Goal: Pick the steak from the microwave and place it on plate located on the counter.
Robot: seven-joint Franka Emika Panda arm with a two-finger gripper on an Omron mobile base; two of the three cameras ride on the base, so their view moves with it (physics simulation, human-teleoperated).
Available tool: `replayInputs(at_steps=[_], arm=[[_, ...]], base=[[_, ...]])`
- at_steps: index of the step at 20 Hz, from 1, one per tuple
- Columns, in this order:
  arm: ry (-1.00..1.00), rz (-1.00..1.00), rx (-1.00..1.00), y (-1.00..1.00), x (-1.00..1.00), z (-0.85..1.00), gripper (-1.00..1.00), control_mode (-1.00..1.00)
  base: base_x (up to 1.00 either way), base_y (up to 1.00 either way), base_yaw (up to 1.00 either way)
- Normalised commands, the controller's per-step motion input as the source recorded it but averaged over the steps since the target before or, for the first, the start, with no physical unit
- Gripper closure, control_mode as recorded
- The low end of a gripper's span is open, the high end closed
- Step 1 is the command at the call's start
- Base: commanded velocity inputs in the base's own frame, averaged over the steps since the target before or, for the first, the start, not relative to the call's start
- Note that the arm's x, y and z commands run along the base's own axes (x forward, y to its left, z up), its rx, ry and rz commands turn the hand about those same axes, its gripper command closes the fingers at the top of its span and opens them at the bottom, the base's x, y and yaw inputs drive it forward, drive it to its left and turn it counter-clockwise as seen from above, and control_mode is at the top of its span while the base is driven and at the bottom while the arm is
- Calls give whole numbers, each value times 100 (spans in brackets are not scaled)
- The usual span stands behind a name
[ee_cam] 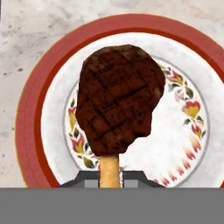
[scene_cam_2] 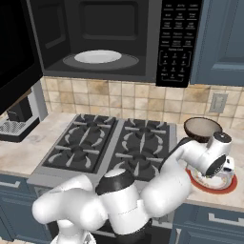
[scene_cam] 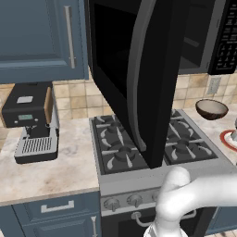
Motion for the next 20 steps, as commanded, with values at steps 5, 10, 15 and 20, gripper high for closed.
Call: replayInputs(at_steps=[5,10,15,20], arm=[[1,0,1,-24,9,-6,100,-100],[1,0,0,-6,1,-30,100,-100],[0,0,0,0,1,-26,100,-100],[0,0,0,0,1,-6,100,-100]], base=[[0,0,0],[0,0,0],[0,0,0],[0,0,0]])
